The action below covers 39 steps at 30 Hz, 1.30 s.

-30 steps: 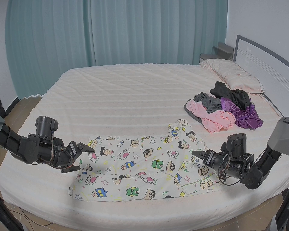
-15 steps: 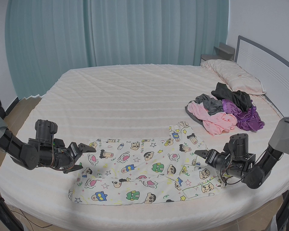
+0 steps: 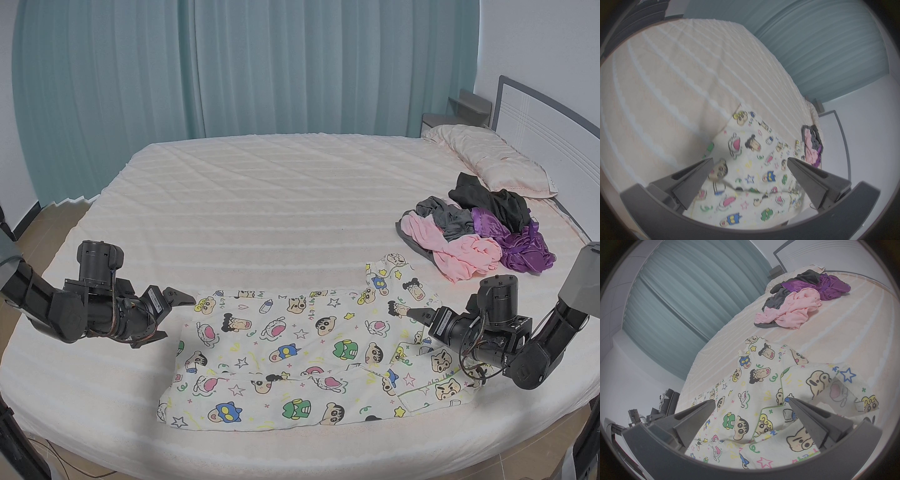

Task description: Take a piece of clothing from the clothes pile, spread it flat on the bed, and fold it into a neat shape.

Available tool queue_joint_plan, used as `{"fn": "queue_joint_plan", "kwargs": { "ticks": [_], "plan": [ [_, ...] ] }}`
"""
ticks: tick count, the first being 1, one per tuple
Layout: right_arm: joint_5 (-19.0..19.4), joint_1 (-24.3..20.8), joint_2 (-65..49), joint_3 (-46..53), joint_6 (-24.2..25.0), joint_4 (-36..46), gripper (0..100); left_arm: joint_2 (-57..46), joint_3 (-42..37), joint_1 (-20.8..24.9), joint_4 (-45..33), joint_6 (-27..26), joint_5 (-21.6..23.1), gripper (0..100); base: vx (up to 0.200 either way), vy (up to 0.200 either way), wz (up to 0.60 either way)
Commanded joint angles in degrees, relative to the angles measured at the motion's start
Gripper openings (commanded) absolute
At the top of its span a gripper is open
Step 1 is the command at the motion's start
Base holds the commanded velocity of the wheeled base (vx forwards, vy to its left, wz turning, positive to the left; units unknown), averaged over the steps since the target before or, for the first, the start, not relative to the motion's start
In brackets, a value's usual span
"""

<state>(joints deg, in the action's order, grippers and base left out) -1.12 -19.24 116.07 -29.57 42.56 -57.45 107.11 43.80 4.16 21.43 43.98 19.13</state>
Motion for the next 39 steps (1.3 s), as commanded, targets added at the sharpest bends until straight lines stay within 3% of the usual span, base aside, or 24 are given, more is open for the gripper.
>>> {"fn": "queue_joint_plan", "kwargs": {
  "ticks": [1,8,18,26,39],
  "plan": [
    [0.07,0.08,0.83,-0.4,-0.11,0.06,100,7.41,6.74,0.94,-0.25,-1.8,-3.83,100,0.0,0.0,0.0],
    [-0.02,0.34,0.83,-0.66,-0.55,0.76,100,18.75,21.41,1.82,-1.13,-6.63,-5.5,100,0.0,0.0,0.0],
    [-0.02,0.69,1.79,-0.75,-1.25,1.38,100,29.04,39.61,2.0,-9.21,-12.26,-7.96,100,0.0,0.0,0.0],
    [0.07,0.6,2.15,-1.01,-1.95,1.38,100,32.55,42.68,2.08,-9.3,-15.07,-11.57,100,0.0,0.0,0.0],
    [0.07,0.43,2.5,-1.19,-2.04,1.38,100,33.17,43.04,2.52,-9.3,-14.63,-11.39,100,0.0,0.0,0.0]
  ]
}}
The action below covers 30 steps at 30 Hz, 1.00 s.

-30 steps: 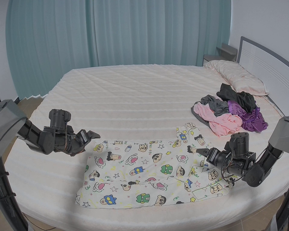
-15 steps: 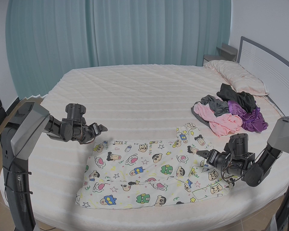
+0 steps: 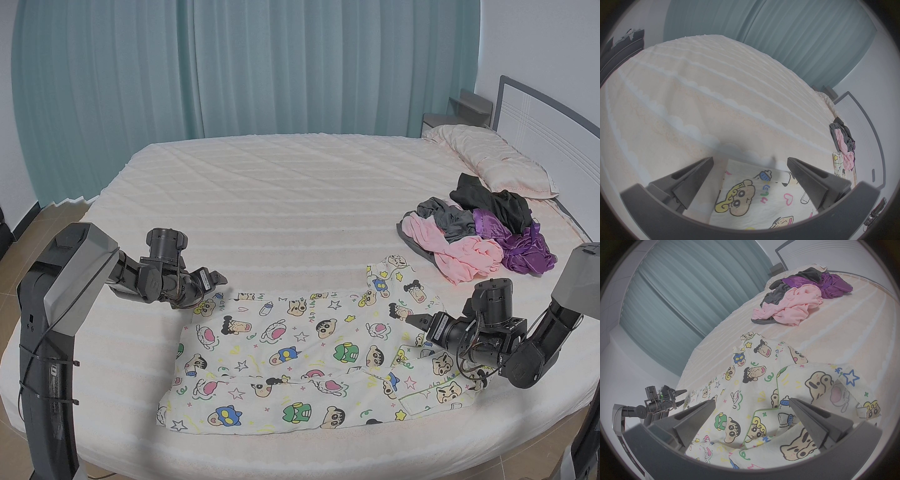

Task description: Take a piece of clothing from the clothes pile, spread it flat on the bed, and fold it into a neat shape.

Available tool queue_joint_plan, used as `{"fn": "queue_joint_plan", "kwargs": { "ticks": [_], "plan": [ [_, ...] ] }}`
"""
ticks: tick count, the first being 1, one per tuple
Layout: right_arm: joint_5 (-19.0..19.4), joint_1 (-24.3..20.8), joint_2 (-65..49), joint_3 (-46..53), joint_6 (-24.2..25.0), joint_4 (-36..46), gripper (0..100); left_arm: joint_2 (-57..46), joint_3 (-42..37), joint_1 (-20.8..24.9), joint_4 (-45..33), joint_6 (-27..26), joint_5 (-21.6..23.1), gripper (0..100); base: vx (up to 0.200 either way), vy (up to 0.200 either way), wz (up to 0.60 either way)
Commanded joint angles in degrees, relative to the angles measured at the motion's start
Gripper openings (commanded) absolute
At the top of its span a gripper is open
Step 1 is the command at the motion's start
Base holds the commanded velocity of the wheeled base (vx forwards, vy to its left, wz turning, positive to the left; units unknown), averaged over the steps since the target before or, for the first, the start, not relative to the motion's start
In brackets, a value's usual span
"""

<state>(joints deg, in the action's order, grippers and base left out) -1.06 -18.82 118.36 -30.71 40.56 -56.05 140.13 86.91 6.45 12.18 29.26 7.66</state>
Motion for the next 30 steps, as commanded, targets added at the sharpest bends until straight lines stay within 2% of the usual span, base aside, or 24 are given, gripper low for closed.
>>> {"fn": "queue_joint_plan", "kwargs": {
  "ticks": [1,13,21,30],
  "plan": [
    [0.01,0.01,0.21,-0.05,-0.04,-0.02,100,-0.03,-0.42,0.23,-0.14,0.19,0.17,100,0.0,0.0,0.0],
    [0.01,0.28,1.26,-0.49,0.05,-0.11,100,-2.41,-3.67,0.76,-0.14,0.36,0.87,100,0.0,0.0,0.0],
    [0.09,0.28,1.35,-0.58,0.05,-0.2,100,-4.34,-5.52,0.76,0.04,0.27,6.49,100,0.0,0.0,0.0],
    [0.09,0.28,1.44,-0.58,0.05,-0.11,100,-2.93,-3.76,0.32,0.21,0.1,6.41,100,0.0,0.0,0.0]
  ]
}}
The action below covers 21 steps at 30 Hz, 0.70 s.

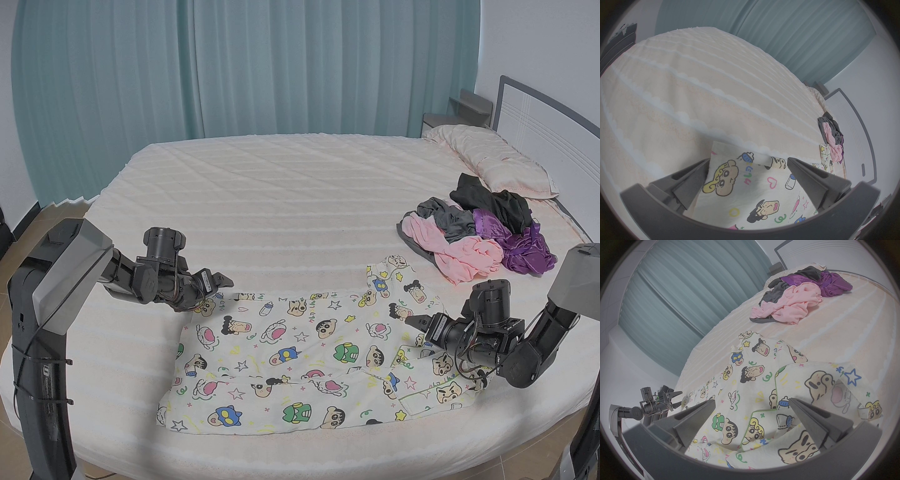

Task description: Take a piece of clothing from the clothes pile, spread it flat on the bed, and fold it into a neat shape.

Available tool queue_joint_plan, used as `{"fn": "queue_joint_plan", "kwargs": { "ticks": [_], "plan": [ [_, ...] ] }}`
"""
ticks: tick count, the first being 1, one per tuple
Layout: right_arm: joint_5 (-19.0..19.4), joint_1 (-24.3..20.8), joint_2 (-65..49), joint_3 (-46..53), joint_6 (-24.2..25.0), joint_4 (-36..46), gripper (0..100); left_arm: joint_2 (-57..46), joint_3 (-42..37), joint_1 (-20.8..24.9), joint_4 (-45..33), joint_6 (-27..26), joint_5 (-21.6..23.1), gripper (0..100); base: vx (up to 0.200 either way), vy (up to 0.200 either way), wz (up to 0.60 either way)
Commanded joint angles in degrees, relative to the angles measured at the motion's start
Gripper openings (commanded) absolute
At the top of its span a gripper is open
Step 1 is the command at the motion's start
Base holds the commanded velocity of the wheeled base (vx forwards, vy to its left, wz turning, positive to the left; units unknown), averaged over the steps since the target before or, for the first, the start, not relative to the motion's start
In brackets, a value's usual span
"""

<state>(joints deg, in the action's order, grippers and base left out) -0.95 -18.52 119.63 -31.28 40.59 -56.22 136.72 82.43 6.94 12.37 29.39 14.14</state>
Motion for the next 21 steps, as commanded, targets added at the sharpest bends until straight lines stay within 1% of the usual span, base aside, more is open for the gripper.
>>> {"fn": "queue_joint_plan", "kwargs": {
  "ticks": [1,7,8,10,12,14,15,16,17,19,20,21],
  "plan": [
    [-0.02,-0.03,0.08,-0.1,0.01,0.06,100,0.48,0.71,-0.26,0.11,-0.04,-0.08,0,0.0,0.0,0.0],
    [-0.02,0.68,-0.1,-1.33,-0.16,0.32,100,0.57,1.06,-1.22,0.02,-0.04,-0.25,0,0.0,0.0,0.0],
    [0.07,2.08,-0.01,-3.61,-1.31,1.91,100,0.48,1.15,-2.19,-0.16,-0.21,-0.25,0,0.0,0.0,0.0],
    [0.16,2.7,0.08,-4.84,-1.83,3.31,100,0.48,1.06,-2.63,-0.16,-0.21,-0.25,0,0.0,0.0,0.0],
    [1.3,4.1,0.26,-9.32,-2.71,7.97,100,0.39,1.15,-3.42,-0.16,-0.3,-0.34,0,0.0,0.0,0.0],
    [2.36,4.89,0.43,-11.96,-3.07,10.26,100,0.3,1.15,-3.51,-0.07,-0.3,-0.34,0,0.0,0.0,0.0],
    [3.59,5.86,1.22,-15.21,-3.68,13.24,100,0.04,1.15,-3.68,-0.07,-0.3,-0.34,0,0.0,0.0,0.0],
    [3.59,5.86,1.22,-15.21,-3.68,13.24,100,0.04,1.15,-3.68,-0.07,-0.3,-0.34,0,0.0,0.0,0.0],
    [4.47,7.0,2.54,-21.01,-4.56,17.99,100,-0.49,1.24,-3.68,0.11,-0.3,-0.52,0,0.0,0.0,0.0],
    [4.55,7.36,3.77,-24.53,-5.35,20.72,100,-0.93,1.24,-3.68,0.02,-0.3,-0.61,0,0.0,0.0,0.0],
    [4.55,7.79,5.53,-28.31,-6.49,23.18,100,-1.19,1.33,-3.68,0.02,-0.3,-0.61,0,0.0,0.0,0.0],
    [4.55,7.79,5.53,-28.31,-6.49,23.18,100,-1.19,1.33,-3.68,0.02,-0.3,-0.61,0,0.0,0.0,0.0]
  ]
}}
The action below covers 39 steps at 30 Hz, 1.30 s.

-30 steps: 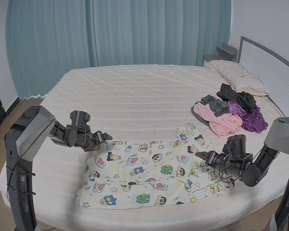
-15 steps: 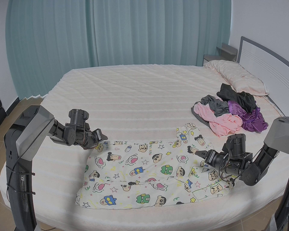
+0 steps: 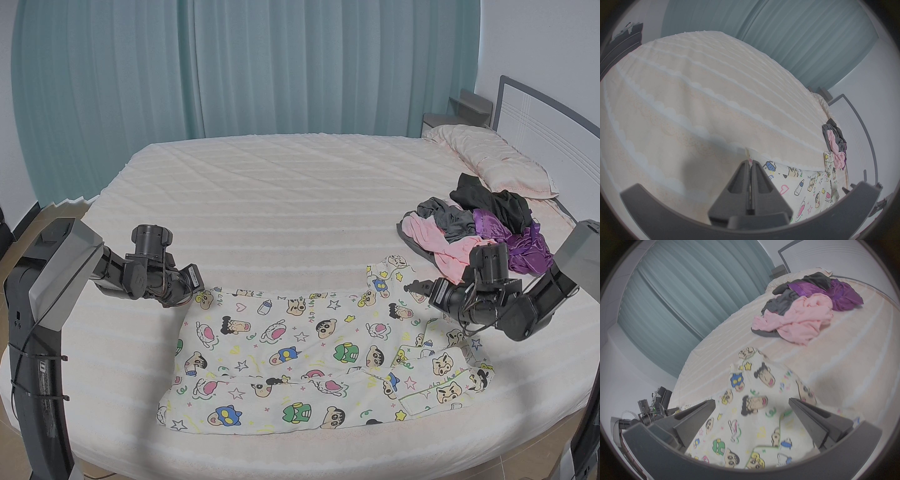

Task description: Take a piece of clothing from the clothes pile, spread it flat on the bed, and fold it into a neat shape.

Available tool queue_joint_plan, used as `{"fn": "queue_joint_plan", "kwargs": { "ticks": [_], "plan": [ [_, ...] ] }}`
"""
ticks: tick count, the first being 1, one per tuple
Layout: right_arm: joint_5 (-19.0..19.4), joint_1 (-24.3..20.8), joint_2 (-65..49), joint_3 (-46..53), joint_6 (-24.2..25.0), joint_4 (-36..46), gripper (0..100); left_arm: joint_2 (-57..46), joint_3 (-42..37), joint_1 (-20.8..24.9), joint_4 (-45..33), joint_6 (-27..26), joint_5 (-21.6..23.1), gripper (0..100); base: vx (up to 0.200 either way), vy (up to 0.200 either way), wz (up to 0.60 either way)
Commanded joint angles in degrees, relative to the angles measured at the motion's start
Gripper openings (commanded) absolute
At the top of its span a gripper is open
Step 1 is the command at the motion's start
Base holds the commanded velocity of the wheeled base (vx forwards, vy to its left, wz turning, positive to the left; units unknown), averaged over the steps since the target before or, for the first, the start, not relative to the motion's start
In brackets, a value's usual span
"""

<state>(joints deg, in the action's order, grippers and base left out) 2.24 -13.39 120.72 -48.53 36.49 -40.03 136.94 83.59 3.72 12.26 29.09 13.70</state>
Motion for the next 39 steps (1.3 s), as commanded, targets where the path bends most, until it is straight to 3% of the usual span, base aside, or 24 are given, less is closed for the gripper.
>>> {"fn": "queue_joint_plan", "kwargs": {
  "ticks": [1,15,33,34,39],
  "plan": [
    [1.45,2.84,6.72,-15.89,-3.53,9.89,100,-1.94,0.43,-0.38,-0.05,0.01,-0.25,0,0.0,0.0,0.0],
    [1.18,4.51,19.64,-40.33,-10.47,26.94,100,-6.07,0.34,-0.99,-1.19,-0.08,-2.72,0,0.0,0.0,0.0],
    [5.32,2.66,26.32,-49.2,-10.82,26.67,100,-5.8,-0.18,-0.99,-1.54,-0.17,-2.98,0,0.0,0.0,0.0],
    [5.32,2.66,26.58,-49.73,-10.82,26.85,0,-5.8,-0.18,-0.99,-1.54,-0.17,-2.98,0,0.0,0.0,0.0],
    [5.14,2.66,27.72,-49.99,-10.91,26.32,0,-5.8,-0.18,-0.99,-1.54,-0.17,-2.98,0,0.0,0.0,0.0]
  ]
}}
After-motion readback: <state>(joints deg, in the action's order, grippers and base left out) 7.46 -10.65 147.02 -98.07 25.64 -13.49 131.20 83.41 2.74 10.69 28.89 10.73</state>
